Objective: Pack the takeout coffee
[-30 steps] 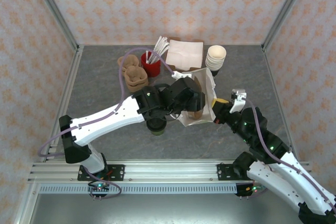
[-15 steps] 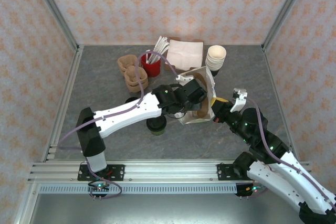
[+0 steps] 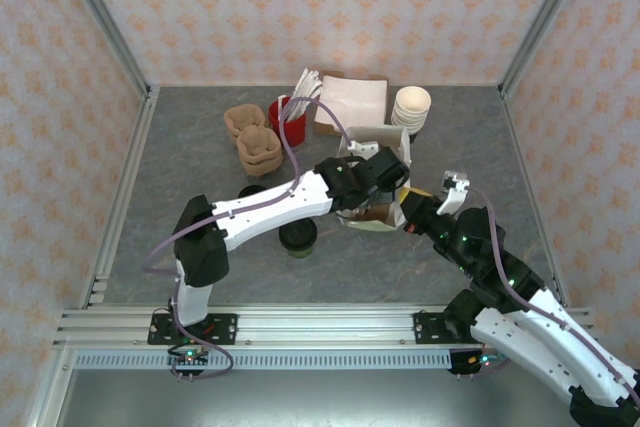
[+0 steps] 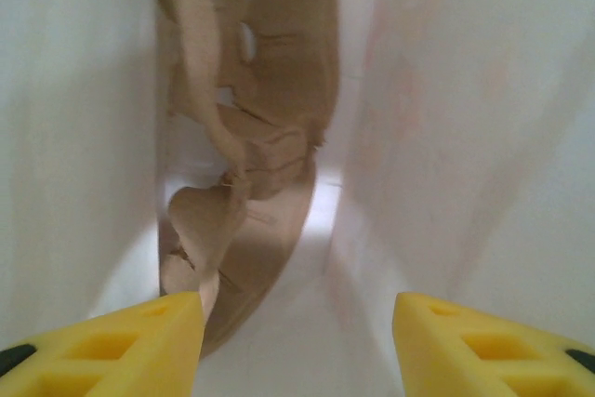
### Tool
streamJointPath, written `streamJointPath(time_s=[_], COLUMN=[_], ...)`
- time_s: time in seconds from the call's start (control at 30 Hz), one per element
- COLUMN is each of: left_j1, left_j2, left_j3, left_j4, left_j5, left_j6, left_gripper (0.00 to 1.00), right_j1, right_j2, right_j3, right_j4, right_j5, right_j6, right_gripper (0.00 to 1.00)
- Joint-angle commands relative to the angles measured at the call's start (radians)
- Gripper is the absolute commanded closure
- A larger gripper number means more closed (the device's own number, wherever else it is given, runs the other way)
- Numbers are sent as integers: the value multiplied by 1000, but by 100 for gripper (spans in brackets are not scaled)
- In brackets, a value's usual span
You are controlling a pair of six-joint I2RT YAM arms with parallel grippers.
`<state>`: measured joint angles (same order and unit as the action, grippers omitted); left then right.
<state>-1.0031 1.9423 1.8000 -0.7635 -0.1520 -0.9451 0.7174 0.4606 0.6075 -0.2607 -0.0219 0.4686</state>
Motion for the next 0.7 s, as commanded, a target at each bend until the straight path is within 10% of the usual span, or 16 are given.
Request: streamJointPath(time_s=[0.0, 0.67], left_j1=[11, 17], left_j2=[23, -106], left_j3=[41, 79], left_j4=[-33, -191], left_j5=[-65, 9], left_j6=[-4, 93], left_gripper=[44, 39], right_j1=[7, 7], right_j2=[-15, 117], right_j3=[-5, 261], right_j4=[53, -382], right_j5=[15, 62], right_j6=[44, 412], right_gripper=[100, 100])
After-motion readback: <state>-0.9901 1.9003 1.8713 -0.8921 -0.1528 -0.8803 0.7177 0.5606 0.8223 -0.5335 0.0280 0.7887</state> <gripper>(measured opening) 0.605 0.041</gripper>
